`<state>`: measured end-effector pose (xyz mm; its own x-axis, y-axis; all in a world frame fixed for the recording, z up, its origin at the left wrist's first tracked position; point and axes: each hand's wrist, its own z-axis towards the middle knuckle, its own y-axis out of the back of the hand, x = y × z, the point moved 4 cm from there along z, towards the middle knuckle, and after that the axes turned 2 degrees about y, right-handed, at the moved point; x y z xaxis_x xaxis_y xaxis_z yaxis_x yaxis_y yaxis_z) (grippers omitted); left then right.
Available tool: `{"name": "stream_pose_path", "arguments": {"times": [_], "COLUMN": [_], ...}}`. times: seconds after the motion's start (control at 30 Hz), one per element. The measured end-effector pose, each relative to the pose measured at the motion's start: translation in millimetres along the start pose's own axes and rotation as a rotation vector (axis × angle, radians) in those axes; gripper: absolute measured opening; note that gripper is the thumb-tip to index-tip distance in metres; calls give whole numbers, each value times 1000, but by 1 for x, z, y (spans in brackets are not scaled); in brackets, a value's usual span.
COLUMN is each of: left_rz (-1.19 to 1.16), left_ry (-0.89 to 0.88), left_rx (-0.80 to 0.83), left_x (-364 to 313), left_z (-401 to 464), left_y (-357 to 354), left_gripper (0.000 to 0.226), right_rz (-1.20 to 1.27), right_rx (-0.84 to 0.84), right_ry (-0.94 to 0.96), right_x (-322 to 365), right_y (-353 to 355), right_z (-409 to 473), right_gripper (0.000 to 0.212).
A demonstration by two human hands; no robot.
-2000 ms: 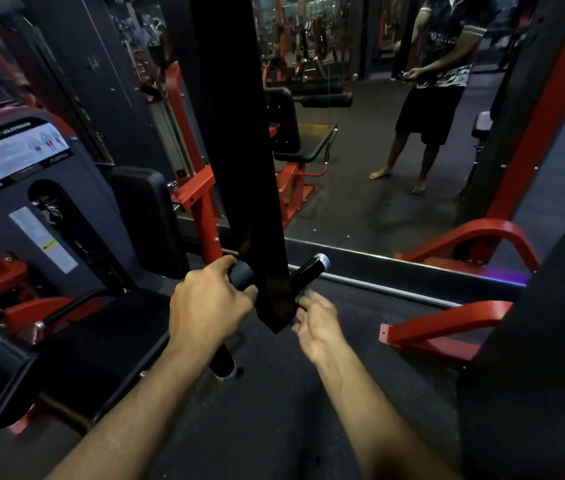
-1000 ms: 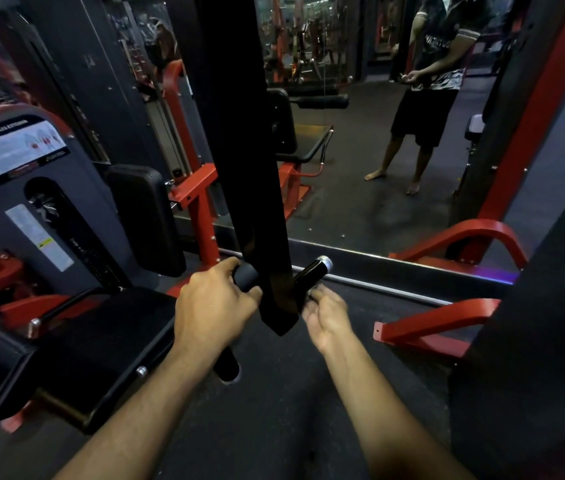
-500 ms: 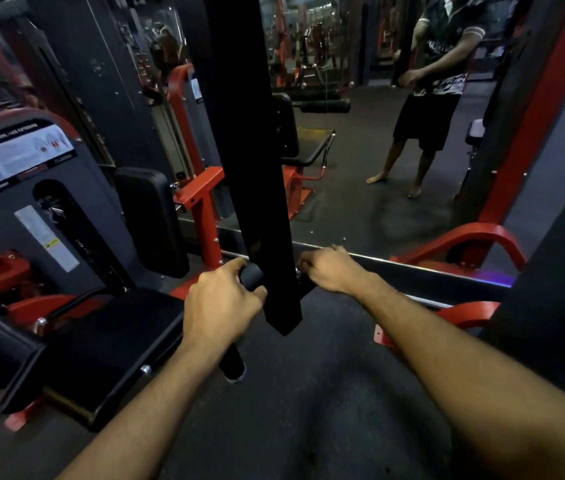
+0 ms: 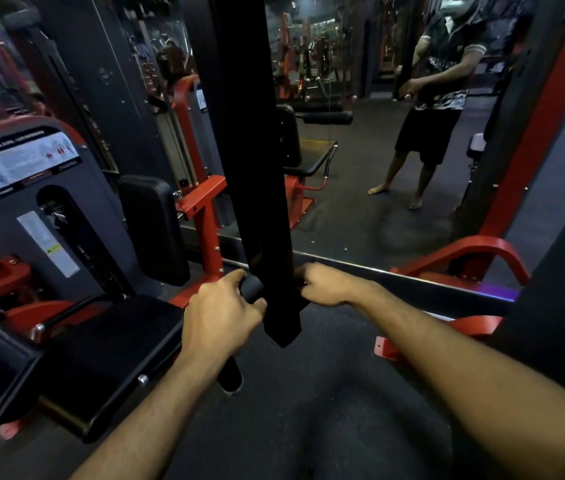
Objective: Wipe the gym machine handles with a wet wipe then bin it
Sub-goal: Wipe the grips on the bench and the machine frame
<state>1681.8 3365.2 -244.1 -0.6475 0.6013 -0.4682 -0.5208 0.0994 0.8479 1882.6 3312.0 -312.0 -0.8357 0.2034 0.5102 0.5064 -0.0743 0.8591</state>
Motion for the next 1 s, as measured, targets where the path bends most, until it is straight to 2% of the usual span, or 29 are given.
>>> {"name": "stream_pose_path", "arguments": {"times": [0.1,0.2,0.33,0.6,0.7,0.77,0.9,1.0], "left_rz": [-3,4,4,5,9,7,13,7], "left_ry": [-8,-13,-12,-22,-22,-29,-30,-40], "left_rx": [10,15,20,12,19,19,18,12], "left_x": [0,-2,-1,0,-2,-3,-2,-2], "left_z": [2,2,3,2,2,2,3,5], "left_y": [-1,-2,-3,-1,0,1,-2,-3], "left_gripper": [21,20,21,28,24,23,22,23], "right_rz": [-143,-327,-305,-282,-402,-469,-505,-589], "right_rx": [-41,-86,-47,107,69,33,-11,30], "right_ry": [42,-61,-153,-48,19,-22,-91,-34], "right_x": [-14,-28,-28,3,-5,-23,-43,-30], "right_y": [7,24,16,-10,-1,7,10,-3], "right_z": [-1,0,3,12,8,9,8,6], "right_gripper": [22,31,23,6,23,32,34,31]}}
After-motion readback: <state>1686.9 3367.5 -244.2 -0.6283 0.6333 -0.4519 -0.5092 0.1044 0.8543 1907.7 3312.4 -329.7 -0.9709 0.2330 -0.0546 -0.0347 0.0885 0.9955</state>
